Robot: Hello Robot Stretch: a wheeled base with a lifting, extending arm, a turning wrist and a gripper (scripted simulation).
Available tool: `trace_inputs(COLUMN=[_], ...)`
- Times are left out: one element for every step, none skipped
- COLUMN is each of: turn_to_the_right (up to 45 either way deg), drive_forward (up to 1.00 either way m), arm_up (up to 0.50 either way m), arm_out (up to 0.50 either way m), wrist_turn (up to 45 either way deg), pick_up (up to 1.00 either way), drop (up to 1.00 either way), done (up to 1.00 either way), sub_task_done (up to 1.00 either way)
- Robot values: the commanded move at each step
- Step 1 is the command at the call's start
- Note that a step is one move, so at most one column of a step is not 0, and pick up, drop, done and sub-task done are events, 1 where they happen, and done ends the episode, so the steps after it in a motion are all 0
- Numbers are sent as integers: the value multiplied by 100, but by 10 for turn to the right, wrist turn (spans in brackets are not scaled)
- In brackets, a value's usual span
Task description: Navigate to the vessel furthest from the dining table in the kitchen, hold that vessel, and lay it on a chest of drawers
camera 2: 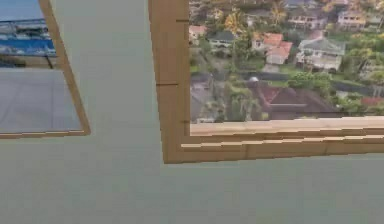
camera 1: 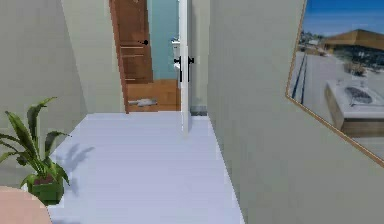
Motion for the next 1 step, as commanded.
trace_inputs(turn_to_the_right=[0], drive_forward=[75], arm_up=[0], arm_out=[0], wrist_turn=[0], pick_up=[0], drop=[0], done=[0], sub_task_done=[0])
